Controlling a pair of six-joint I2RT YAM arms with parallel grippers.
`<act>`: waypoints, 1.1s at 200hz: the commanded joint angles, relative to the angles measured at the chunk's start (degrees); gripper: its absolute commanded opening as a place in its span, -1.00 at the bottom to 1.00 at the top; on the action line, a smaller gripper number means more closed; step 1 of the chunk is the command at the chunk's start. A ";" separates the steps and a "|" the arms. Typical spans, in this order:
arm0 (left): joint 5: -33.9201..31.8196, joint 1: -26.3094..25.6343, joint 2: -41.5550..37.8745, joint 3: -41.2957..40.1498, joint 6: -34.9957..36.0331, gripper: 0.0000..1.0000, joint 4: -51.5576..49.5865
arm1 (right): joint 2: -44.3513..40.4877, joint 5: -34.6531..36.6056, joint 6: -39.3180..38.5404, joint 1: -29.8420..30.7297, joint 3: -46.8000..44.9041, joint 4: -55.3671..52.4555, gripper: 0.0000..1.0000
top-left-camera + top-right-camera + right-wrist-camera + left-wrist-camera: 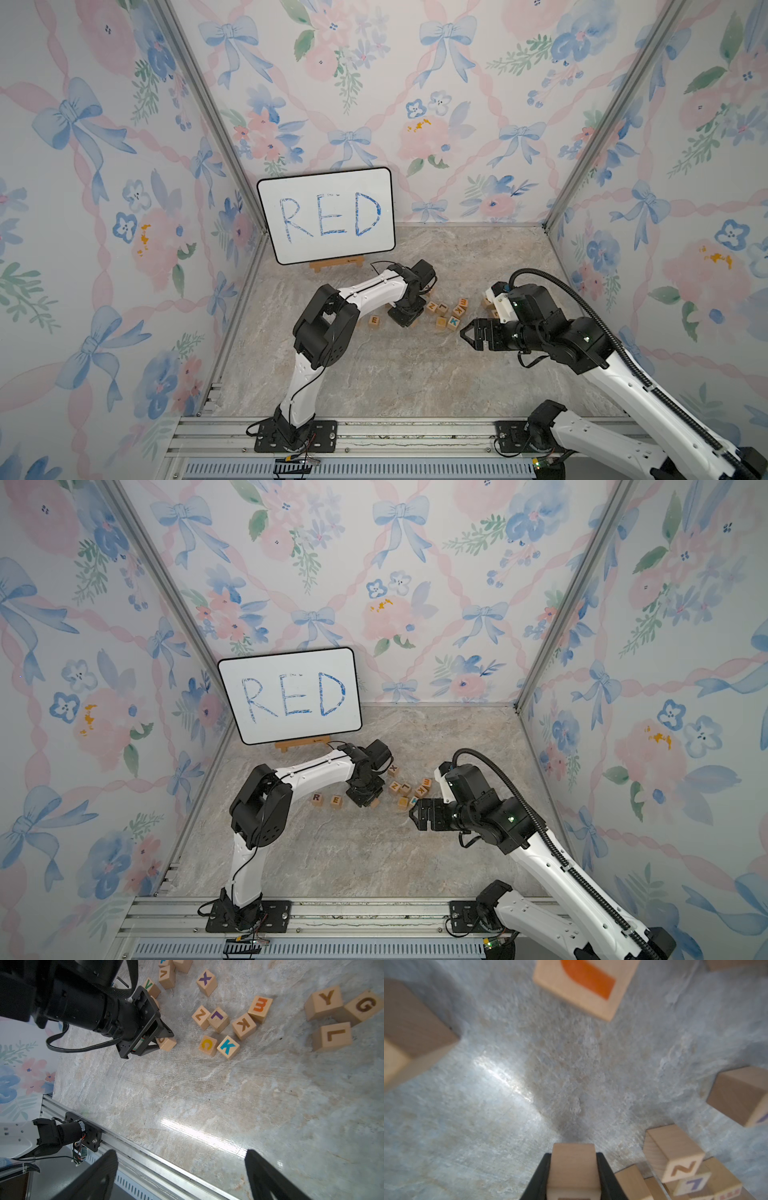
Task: Assemble the uppercase word "red" with letter blocks
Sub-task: Place the letter block at the center of the board.
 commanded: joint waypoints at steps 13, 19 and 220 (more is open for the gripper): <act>-0.86 -0.29 2.03 -1.12 1.12 -0.31 -1.30 | -0.87 0.48 -1.18 -0.79 -0.82 -2.14 0.94; -0.84 -0.32 2.05 -1.31 1.21 -0.25 -1.30 | -1.09 0.43 -1.17 -0.87 -0.95 -2.16 0.94; -7.48 -2.89 -7.68 -2.10 53.65 0.96 -5.00 | -3.51 0.96 -0.18 -2.37 -1.94 -1.49 0.94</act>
